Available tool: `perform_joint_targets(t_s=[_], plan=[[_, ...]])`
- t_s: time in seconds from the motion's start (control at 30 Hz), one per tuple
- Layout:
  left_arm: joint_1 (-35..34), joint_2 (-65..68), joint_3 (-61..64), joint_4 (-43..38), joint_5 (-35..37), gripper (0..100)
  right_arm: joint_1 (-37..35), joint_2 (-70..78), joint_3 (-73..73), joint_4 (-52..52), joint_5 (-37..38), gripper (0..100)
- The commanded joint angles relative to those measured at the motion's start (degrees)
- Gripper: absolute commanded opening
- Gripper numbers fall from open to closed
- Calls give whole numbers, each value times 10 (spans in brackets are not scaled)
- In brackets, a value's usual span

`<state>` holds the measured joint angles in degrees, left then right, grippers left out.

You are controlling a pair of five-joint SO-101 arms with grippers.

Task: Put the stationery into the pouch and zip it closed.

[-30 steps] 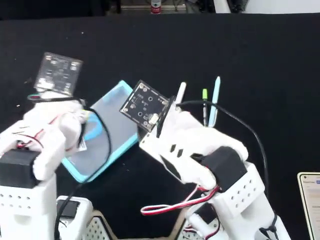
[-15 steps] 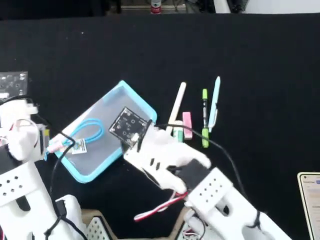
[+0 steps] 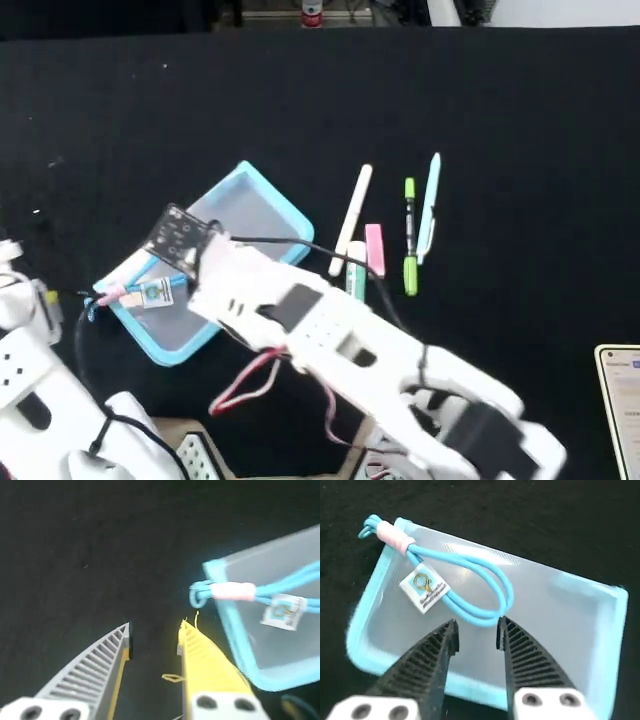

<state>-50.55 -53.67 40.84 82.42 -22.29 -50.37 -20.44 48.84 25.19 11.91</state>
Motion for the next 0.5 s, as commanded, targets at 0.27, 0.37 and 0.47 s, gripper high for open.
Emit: perform_joint_targets(t_s=[0.27, 0.37, 0.47], plan=[[-96, -4, 2, -30, -7, 162, 6, 196, -187, -36, 1, 216], [-96, -4, 2, -30, -14, 162, 8, 244, -218, -36, 1, 216], [-96, -4, 1, -28, -22, 162, 8, 288, -240, -36, 6, 215]])
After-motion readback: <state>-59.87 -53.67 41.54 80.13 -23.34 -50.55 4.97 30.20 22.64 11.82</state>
